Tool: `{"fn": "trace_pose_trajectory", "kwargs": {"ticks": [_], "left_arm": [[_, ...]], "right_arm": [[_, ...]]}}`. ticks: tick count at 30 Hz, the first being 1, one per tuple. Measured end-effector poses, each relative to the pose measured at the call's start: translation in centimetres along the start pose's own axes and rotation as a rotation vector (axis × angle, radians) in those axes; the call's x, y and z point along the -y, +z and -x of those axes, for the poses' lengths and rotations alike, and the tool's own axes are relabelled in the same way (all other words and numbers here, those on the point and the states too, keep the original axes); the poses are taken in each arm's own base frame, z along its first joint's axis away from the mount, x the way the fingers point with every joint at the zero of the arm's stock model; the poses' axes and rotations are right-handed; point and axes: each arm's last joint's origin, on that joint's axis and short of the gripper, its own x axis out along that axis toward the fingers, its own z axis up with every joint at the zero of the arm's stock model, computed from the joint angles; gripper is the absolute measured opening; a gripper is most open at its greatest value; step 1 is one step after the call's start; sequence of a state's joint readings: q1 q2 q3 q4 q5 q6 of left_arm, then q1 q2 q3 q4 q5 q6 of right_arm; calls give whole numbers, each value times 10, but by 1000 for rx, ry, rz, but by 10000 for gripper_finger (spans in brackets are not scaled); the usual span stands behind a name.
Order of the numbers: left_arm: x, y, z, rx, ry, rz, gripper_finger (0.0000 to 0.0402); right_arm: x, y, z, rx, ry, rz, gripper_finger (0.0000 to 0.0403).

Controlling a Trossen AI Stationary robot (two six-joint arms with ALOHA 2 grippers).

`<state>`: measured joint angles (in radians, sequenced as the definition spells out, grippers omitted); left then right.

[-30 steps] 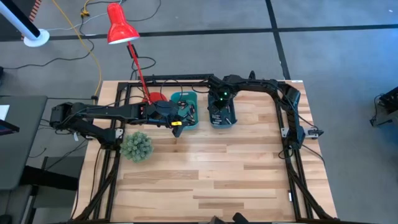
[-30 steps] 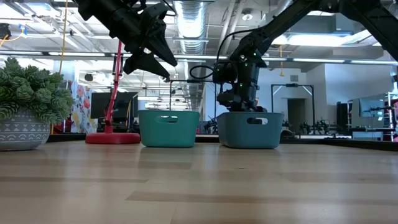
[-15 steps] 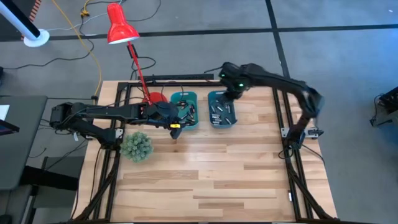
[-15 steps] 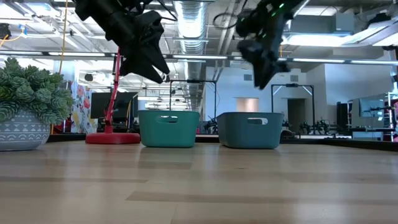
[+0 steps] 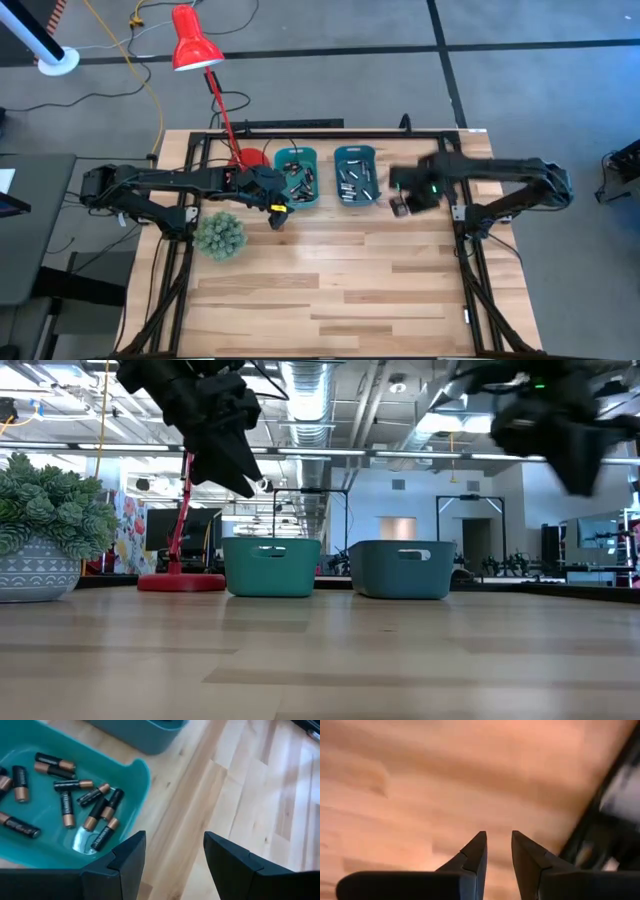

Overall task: Sort batteries
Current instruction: Put the silver battery into the blue bin

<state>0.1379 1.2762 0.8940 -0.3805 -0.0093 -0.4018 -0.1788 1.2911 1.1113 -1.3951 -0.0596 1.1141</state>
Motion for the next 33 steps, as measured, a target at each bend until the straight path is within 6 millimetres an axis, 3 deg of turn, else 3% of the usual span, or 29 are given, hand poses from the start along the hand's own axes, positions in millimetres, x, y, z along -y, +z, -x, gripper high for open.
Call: {"fn": "trace_pose_trajectory", "kwargs": {"ticks": [8, 15, 25, 33], "left_arm": [[13, -6, 0, -17, -42, -64, 194], [26, -11, 1, -26, -79, -75, 194], [37, -13, 2, -8, -122, 10, 194], [43, -16, 3, -18, -140, 83, 194]], "right_arm": [[0, -86, -45, -144, -73, -92, 102], [3, -135, -62, -151, -99, -39, 102], [5, -162, -71, -189, -10, 276, 103], [8, -167, -71, -186, -22, 424, 103]]}}
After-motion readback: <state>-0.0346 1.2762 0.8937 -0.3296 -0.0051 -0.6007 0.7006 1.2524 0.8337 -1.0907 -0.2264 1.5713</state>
